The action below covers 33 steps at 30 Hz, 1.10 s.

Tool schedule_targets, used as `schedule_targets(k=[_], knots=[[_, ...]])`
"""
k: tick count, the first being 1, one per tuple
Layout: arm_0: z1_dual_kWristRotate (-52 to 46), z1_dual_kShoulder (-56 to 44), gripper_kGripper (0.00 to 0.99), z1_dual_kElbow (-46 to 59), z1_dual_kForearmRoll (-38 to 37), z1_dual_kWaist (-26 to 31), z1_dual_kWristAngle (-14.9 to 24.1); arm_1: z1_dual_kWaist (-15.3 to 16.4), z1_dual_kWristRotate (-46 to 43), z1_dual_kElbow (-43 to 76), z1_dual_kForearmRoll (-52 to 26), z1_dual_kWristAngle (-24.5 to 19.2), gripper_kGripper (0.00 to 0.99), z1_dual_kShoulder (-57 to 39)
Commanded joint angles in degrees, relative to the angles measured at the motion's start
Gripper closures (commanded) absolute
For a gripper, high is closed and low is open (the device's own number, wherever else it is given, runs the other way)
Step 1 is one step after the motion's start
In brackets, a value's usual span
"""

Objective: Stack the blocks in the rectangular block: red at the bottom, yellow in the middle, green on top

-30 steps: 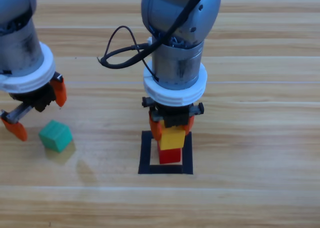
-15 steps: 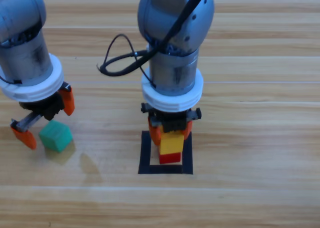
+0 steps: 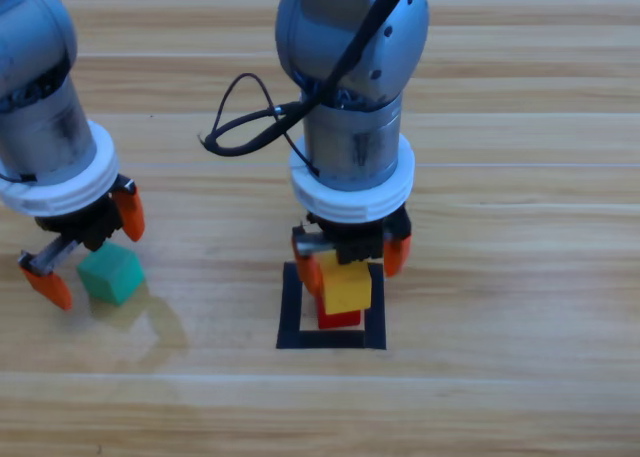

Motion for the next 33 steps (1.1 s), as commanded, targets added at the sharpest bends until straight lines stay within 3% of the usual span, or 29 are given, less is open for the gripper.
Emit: schedule_targets(k=[1, 9, 14, 16, 19, 20, 25, 28, 33], knots=[[0.3, 1.5, 0.047, 1.3, -1.1, 1.6, -0.5, 1.6, -0.1, -1.4, 1.1, -0.8, 0.000, 0.4], [0.3, 1.7, 0.045, 4.5, -5.4, 2.2, -0.6, 5.9, -7.2, -2.3, 0.3, -2.9, 0.000, -16.8], [0.2, 2.1, 0.045, 4.8, -6.9, 2.9, -0.8, 6.1, -14.0, 3.5, -2.6, -4.2, 0.000, -28.1], [0.1, 2.4, 0.044, 5.3, -7.9, 3.1, -0.8, 6.0, -17.0, 18.2, -12.7, -3.9, 0.000, -36.8], [0.1, 3.1, 0.042, 5.9, -9.3, 3.2, -0.8, 1.9, -22.5, 50.1, -40.2, 2.8, 0.007, -53.1], [0.1, 3.3, 0.042, 6.0, -9.6, 3.3, -0.9, 0.7, -23.6, 54.7, -42.9, 4.1, 0.008, -55.7], [0.3, 4.6, 0.042, 6.2, -11.2, 3.6, -1.0, -3.3, -30.9, 64.2, -43.8, 4.6, 0.010, -59.4], [0.2, 4.9, 0.042, 6.2, -11.4, 3.7, -1.0, -3.3, -36.3, 67.4, -43.8, 4.6, 0.008, -60.2], [0.3, 5.3, 0.044, 6.2, -11.9, 3.7, -1.0, -3.4, -37.8, 68.7, -43.6, 4.6, 0.008, -58.5]])
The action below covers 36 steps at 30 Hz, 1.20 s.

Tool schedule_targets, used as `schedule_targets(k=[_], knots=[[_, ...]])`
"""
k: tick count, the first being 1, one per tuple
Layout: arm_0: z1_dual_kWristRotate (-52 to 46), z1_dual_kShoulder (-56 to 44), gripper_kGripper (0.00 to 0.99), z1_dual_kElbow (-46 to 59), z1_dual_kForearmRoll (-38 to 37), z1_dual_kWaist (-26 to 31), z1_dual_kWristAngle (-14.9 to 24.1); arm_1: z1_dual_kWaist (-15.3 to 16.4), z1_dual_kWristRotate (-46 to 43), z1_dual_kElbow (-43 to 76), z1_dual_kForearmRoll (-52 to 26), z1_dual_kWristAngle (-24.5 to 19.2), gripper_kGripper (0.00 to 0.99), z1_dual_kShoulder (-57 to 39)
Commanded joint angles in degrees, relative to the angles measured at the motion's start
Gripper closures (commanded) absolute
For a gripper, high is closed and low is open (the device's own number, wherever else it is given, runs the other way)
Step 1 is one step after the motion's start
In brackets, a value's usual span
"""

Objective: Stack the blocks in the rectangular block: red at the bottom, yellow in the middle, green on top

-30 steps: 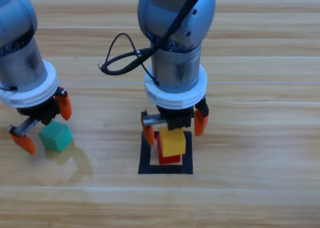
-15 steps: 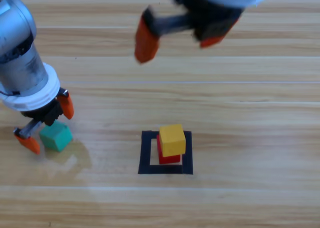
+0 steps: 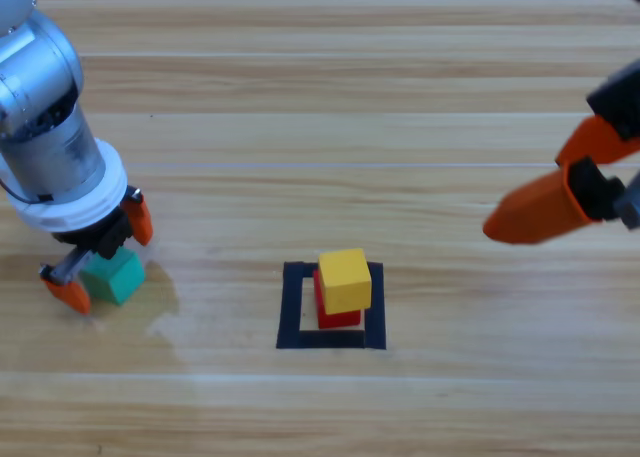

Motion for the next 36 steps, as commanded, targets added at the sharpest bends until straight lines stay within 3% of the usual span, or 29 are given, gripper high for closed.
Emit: schedule_targets(k=[1, 10, 17, 20, 24, 29, 31, 33, 36], knots=[[0.3, 2.7, 0.047, 1.0, -1.1, 1.2, -0.5, -1.9, -1.5, 2.4, -0.4, 0.9, 0.008, 1.2], [0.7, 3.3, 0.209, 2.9, -2.7, 1.2, -0.5, -1.9, -1.4, 2.7, -0.4, 1.9, 0.008, 3.1], [0.9, 3.1, 0.254, 2.4, -2.5, 1.1, -0.1, -1.9, -1.4, 2.8, -0.4, 2.0, 0.008, 3.4], [2.8, 2.9, 0.383, -0.5, 0.0, 1.0, 0.8, -1.9, -1.4, 2.8, -0.4, 2.0, 0.008, 3.3], [6.2, 4.3, 0.665, -11.5, 11.9, 0.9, 3.7, -1.9, -1.3, 2.8, -0.4, 1.9, 0.008, 2.9], [15.7, 7.0, 0.734, -21.5, 18.6, 0.7, 3.6, -1.9, -1.2, 2.8, -0.4, 1.9, 0.008, 2.8], [22.7, 8.9, 0.780, -25.8, 20.3, 0.6, 1.7, -1.9, -1.1, 2.8, -0.4, 2.0, 0.008, 2.7], [30.7, 11.2, 0.889, -31.5, 23.8, 0.1, 0.2, -1.9, -0.9, 2.7, -0.4, 1.9, 0.008, 2.7], [41.3, 11.9, 0.926, -35.0, 24.1, -3.3, -1.1, -1.9, -0.8, 2.8, -0.4, 1.9, 0.008, 2.2]])
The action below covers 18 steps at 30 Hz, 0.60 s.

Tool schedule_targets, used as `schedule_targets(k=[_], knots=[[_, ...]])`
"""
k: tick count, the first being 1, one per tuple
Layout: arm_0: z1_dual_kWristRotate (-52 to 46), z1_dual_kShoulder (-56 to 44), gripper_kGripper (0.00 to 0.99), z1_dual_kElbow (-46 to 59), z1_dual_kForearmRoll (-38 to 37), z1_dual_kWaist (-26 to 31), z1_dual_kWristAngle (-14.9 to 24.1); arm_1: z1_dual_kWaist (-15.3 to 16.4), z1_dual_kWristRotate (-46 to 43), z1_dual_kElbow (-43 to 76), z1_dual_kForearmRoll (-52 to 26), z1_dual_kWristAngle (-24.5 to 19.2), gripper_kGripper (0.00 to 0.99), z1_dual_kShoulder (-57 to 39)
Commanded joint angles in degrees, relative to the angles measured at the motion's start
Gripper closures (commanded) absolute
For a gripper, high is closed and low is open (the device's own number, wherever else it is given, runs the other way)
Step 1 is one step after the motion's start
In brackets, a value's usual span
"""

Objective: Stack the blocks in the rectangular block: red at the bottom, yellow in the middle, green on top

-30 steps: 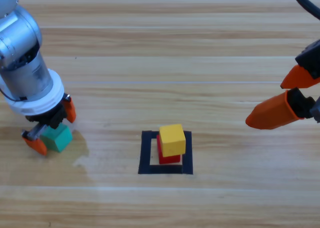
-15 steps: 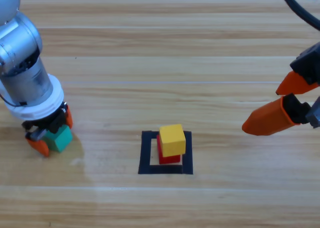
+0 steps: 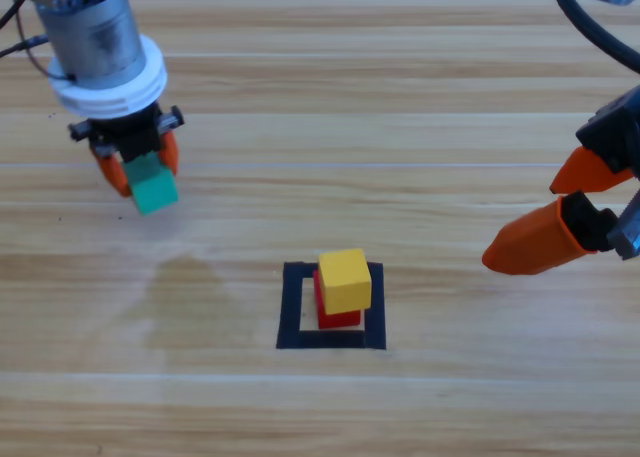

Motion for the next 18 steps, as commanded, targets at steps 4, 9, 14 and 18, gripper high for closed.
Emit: schedule_targets(k=[4, 9, 14, 18], knots=[[20.8, 6.8, 0.990, -8.7, 3.5, -6.4, -4.4, -1.6, 0.5, 1.5, -0.4, 0.3, 0.008, 1.0], [29.1, 10.7, 0.990, -15.8, 7.1, -9.3, -5.1, -1.6, 0.5, 1.5, -0.4, 0.3, 0.008, 1.0], [30.1, 12.1, 0.990, -20.7, 10.9, -10.8, -3.7, -1.7, 0.5, 1.6, -0.4, 0.3, 0.008, 0.9], [27.9, 11.2, 0.990, -22.8, 13.1, -11.0, -3.2, -1.7, 0.5, 1.6, -0.4, 0.3, 0.008, 0.8]])
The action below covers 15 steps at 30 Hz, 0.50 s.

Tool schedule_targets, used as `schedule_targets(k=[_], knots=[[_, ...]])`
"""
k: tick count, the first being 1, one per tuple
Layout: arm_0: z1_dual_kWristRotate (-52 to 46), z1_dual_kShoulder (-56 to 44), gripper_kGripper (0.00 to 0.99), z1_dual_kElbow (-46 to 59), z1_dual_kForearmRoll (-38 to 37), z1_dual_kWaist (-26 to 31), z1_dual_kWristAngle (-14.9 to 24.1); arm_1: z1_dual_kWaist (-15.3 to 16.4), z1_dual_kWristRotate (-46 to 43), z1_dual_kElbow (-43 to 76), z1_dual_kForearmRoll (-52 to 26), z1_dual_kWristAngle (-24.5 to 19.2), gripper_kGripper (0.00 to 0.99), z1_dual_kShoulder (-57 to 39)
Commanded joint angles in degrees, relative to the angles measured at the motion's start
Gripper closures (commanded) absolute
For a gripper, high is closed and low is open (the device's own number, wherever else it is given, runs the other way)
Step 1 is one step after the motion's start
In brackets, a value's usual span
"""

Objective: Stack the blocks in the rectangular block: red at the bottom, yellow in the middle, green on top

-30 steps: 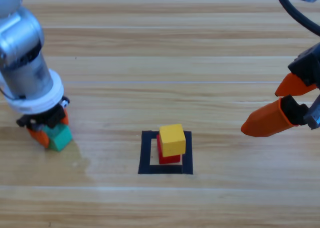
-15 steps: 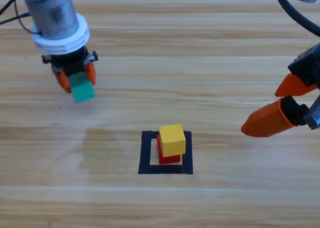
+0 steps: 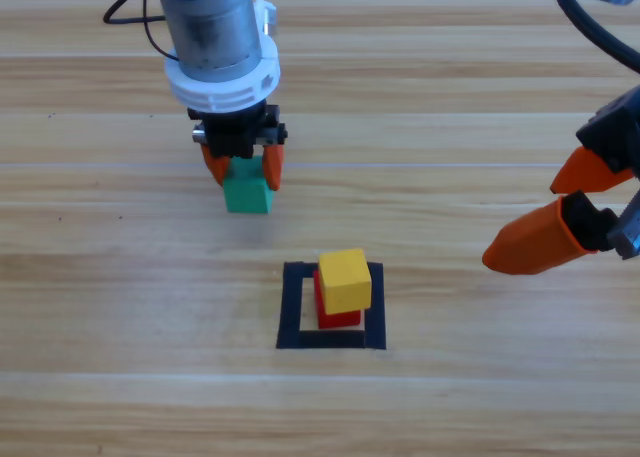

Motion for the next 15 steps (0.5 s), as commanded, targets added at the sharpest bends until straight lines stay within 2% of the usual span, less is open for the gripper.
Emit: schedule_targets(k=[1, 5, 15], knots=[[-1.9, 1.2, 0.990, -2.8, 2.4, -1.6, 0.9, -1.7, 0.5, 1.6, -0.4, 0.3, 0.008, 0.8], [-3.2, 1.0, 0.990, -6.2, 5.3, -2.2, 1.0, -1.7, 0.5, 1.7, -0.4, 0.3, 0.008, 0.8], [-5.0, 1.1, 0.990, -5.5, 7.7, -4.8, 1.0, -1.7, 0.5, 1.7, -0.4, 0.3, 0.008, 0.8]])
